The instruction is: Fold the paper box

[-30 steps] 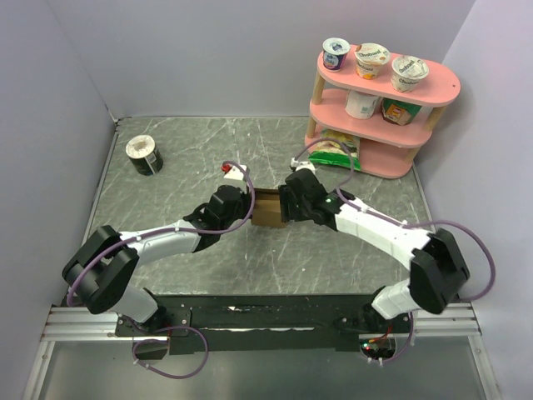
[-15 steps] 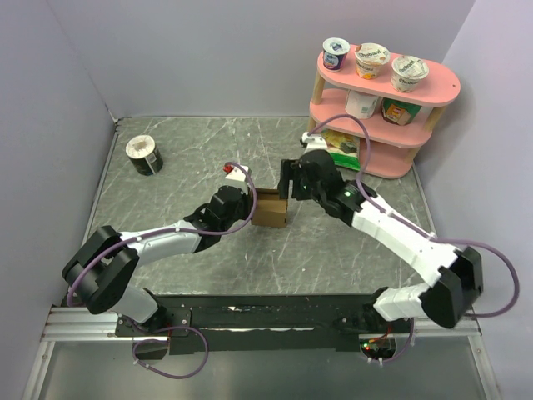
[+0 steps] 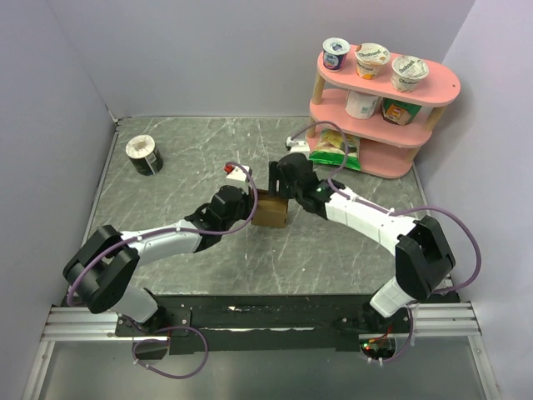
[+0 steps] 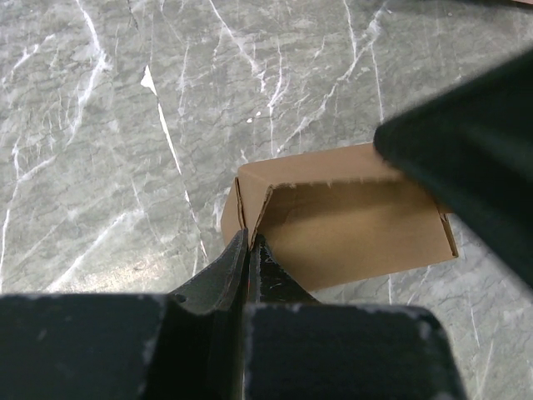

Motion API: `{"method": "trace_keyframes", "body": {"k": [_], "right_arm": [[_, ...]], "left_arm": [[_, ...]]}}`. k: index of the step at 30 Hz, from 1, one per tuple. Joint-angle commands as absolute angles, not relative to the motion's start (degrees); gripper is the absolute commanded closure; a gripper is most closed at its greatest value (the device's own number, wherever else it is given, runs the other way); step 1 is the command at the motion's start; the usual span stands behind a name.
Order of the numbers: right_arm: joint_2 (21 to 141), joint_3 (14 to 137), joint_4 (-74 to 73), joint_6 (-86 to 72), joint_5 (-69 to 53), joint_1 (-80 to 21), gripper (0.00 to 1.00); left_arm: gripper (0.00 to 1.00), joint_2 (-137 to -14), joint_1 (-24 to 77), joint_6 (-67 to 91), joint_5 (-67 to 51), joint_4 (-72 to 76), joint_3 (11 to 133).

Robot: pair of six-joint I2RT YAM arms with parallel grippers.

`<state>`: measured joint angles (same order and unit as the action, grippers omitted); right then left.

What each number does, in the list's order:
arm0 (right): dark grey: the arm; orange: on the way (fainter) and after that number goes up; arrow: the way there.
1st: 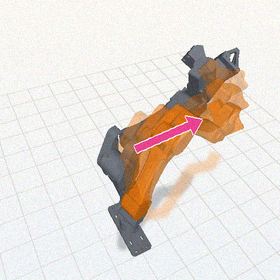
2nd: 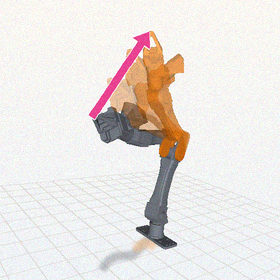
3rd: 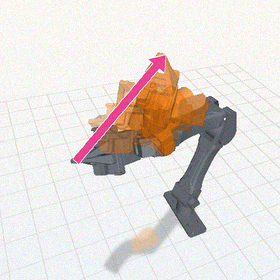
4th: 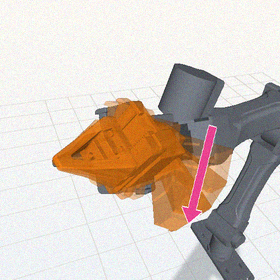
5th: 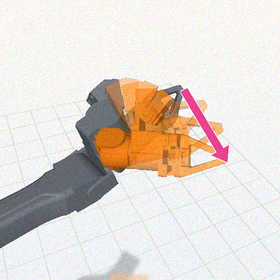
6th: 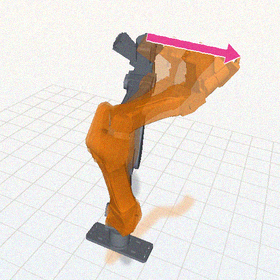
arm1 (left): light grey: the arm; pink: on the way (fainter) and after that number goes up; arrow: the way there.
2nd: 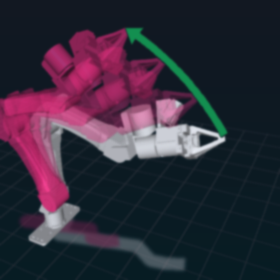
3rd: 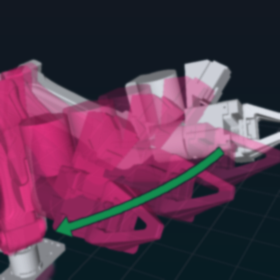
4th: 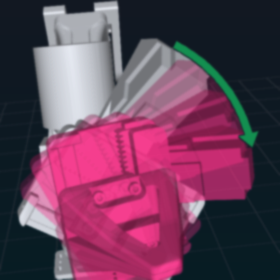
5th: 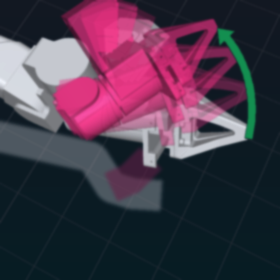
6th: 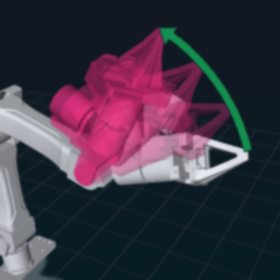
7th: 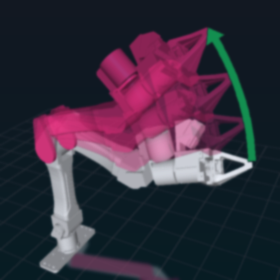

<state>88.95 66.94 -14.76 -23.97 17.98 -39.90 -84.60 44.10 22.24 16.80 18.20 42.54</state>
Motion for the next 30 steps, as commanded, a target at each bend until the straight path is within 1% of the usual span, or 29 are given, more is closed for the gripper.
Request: {"method": "trace_keyframes", "body": {"k": [1, 3, 4, 6, 9, 12, 13, 14, 16, 18, 19, 24, 25, 28, 30], "right_arm": [[86.66, 60.83, -9.77, -28.73, 25.29, -42.10, 0.18], [86.66, 58.20, -8.71, -31.10, 26.71, -42.80, 0.18], [86.75, 57.31, -7.92, -31.72, 28.02, -43.24, 0.18], [87.36, 55.47, -6.42, -33.21, 29.26, -43.68, 0.17], [88.42, 54.84, -6.33, -33.92, 30.50, -44.12, 0.17], [88.77, 54.76, -6.68, -33.93, 31.02, -44.21, 0.17], [88.86, 54.67, -6.68, -34.01, 31.20, -44.21, 0.17], [88.77, 54.41, -6.59, -34.10, 31.20, -44.21, 0.17], [88.77, 54.23, -6.59, -34.19, 31.46, -44.12, 0.17], [88.86, 54.23, -6.77, -34.19, 31.38, -44.12, 0.16], [89.03, 54.14, -6.77, -34.28, 31.38, -44.21, 0.16], [88.95, 53.79, -6.24, -34.19, 31.11, -44.12, 0.16], [88.95, 53.62, -6.07, -34.19, 31.03, -44.21, 0.16], [88.59, 52.74, -5.45, -34.01, 30.94, -44.21, 0.16], [87.98, 51.60, -4.84, -34.19, 31.11, -44.12, 0.16]], "left_arm": [[0.97, -86.57, 44.82, 23.90, 14.59, 9.23, 42.10], [0.95, -86.05, 44.82, 24.34, 13.98, 9.49, 41.92], [0.93, -85.87, 44.82, 24.43, 13.71, 9.49, 41.92], [0.90, -85.43, 44.74, 24.78, 13.36, 9.32, 41.92], [0.80, -84.82, 44.82, 25.05, 13.18, 8.97, 41.84], [0.64, -83.24, 44.82, 25.14, 13.53, 8.53, 41.22], [0.57, -82.62, 44.82, 25.05, 13.36, 8.53, 41.05], [0.52, -81.49, 44.82, 24.79, 13.19, 8.61, 40.44], [0.43, -80.34, 44.82, 24.35, 12.05, 8.79, 39.91], [0.38, -78.49, 44.82, 23.82, 11.26, 8.70, 39.38], [0.34, -77.79, 44.74, 23.64, 9.77, 8.70, 39.11], [0.22, -71.29, 44.82, 23.12, 3.97, 8.79, 35.69], [0.17, -70.15, 44.82, 23.12, 3.09, 9.05, 35.07], [0.11, -65.31, 43.86, 24.34, -0.60, 9.32, 33.75], [0.09, -62.67, 41.42, 26.88, -2.98, 8.97, 34.62]]}}
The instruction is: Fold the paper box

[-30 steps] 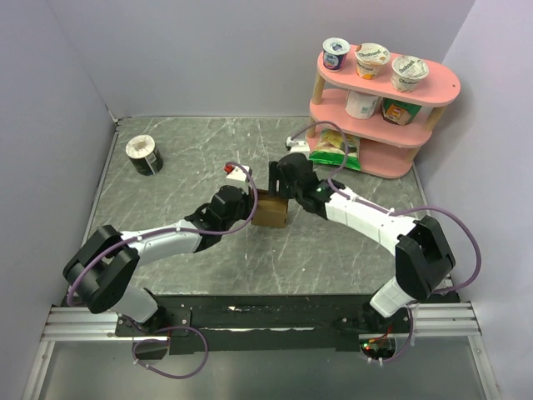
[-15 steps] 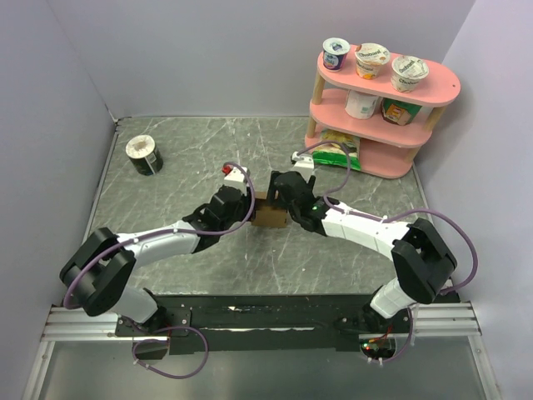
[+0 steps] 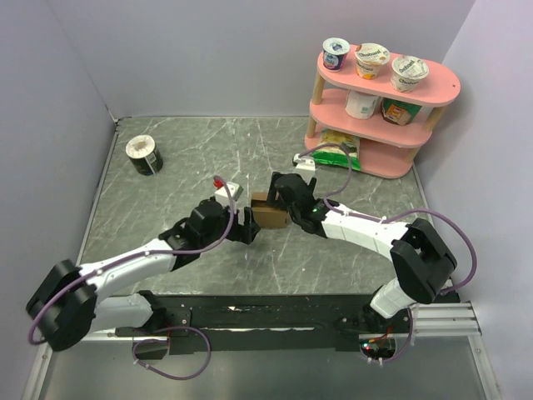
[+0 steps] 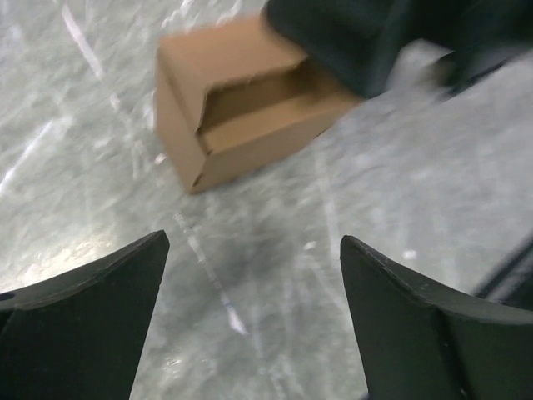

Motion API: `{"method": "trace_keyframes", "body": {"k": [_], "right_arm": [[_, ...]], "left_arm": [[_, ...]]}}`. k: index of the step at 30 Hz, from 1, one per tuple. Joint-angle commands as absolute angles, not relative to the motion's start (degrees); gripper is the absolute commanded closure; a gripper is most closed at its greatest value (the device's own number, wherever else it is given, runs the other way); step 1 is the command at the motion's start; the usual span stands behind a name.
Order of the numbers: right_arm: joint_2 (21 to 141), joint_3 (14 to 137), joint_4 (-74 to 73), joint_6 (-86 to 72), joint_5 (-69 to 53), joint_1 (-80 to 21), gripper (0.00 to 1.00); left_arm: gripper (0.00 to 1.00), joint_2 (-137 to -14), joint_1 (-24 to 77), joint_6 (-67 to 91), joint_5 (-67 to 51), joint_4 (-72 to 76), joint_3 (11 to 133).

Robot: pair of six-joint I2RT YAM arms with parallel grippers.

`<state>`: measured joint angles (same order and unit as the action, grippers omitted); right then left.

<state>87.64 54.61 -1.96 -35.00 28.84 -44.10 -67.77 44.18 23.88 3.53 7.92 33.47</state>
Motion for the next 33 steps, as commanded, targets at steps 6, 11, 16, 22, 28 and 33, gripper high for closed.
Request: {"method": "trace_keyframes", "body": {"k": [6, 11, 16, 22, 28, 33], "right_arm": [[86.84, 47.99, -2.55, -34.72, 30.15, -44.21, 0.19], [86.84, 46.15, -2.20, -35.68, 29.62, -44.12, 0.23], [86.66, 45.18, -1.93, -35.86, 29.45, -44.12, 0.24], [86.75, 44.47, -1.58, -35.86, 28.92, -44.21, 0.25], [87.28, 44.47, -1.85, -36.12, 28.92, -44.21, 0.25], [87.10, 43.95, -1.85, -36.30, 28.83, -44.21, 0.26]], "left_arm": [[0.10, -64.68, 29.81, 34.01, -11.94, 7.21, 40.25], [0.16, -71.96, 29.53, 34.80, -13.44, 8.78, 42.71], [0.21, -75.93, 29.44, 37.26, -14.59, 14.49, 41.40], [0.25, -79.71, 29.27, 38.14, -13.10, 17.66, 41.83], [0.29, -83.23, 28.92, 39.55, -13.62, 20.65, 42.27], [0.39, -86.48, 28.74, 39.81, -13.71, 22.14, 41.92]]}}
